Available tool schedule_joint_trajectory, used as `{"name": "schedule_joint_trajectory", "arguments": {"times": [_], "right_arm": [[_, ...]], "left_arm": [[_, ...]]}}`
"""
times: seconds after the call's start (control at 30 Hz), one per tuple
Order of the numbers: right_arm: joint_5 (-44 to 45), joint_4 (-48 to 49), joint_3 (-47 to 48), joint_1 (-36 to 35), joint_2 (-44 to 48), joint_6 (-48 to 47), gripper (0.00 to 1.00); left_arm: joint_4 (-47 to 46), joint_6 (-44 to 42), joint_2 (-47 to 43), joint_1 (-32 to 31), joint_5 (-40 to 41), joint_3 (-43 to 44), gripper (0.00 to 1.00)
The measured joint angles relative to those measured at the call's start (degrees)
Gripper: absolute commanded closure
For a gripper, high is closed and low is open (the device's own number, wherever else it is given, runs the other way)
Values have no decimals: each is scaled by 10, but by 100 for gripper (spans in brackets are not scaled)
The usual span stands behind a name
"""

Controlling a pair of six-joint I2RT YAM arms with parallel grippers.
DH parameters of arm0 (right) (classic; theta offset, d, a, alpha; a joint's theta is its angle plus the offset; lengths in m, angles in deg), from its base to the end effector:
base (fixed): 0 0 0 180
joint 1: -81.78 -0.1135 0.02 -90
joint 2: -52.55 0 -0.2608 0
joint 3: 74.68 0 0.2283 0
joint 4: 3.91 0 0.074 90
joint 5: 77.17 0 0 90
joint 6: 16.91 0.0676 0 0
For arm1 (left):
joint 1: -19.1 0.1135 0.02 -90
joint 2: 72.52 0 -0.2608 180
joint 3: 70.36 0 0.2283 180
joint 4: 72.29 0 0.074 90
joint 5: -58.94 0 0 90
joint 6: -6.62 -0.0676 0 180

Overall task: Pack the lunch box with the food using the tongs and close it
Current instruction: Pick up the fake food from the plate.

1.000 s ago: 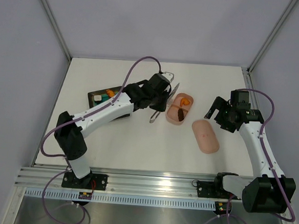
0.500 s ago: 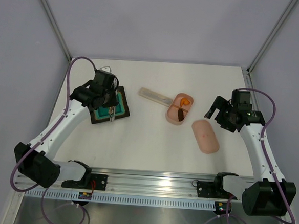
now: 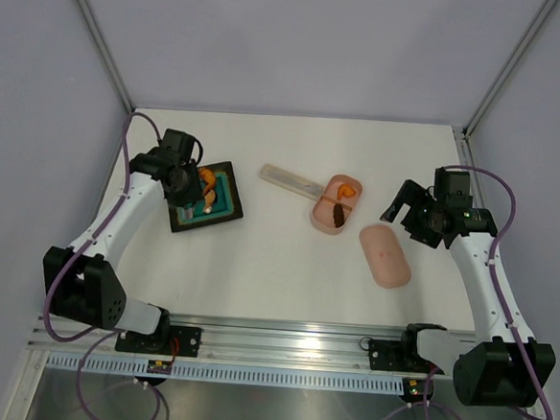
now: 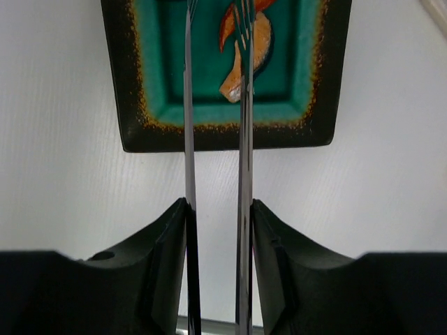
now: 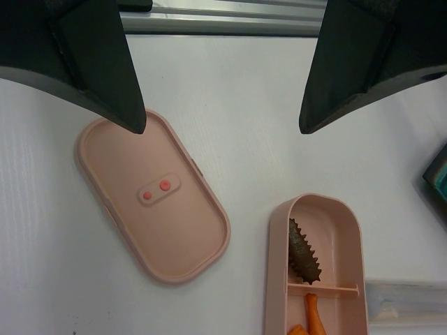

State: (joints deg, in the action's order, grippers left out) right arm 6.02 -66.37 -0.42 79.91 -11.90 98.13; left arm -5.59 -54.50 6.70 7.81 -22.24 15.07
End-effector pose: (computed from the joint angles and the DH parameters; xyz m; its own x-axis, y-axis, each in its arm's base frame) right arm 0.2177 0.0151 0.2755 -0.7640 0.3955 -0.5098 0.2418 0.9080 0.3422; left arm 0.2644 -0.0422 0.2719 -0.8050 -0.3260 -0.4958 -0.3076 0.9438 -0.1211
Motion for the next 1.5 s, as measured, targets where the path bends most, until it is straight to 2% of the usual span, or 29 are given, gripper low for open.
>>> {"name": "schedule_joint_trajectory", "arguments": {"times": [0.1,0.6,0.83,1.5], "right_arm": [[-4,0,0,0,0,0,1],[-4,5,0,0,0,0,0],[-4,7,0,0,1,0,1],[-14,7,0,0,4,0,1]], "left_arm": [[2,-2,15,0,11,3,53],[2,-12,24,0,74,15,52],[-5,-15,39,0,77,18,48],[-34,-21,76,10,75,14,50]]}}
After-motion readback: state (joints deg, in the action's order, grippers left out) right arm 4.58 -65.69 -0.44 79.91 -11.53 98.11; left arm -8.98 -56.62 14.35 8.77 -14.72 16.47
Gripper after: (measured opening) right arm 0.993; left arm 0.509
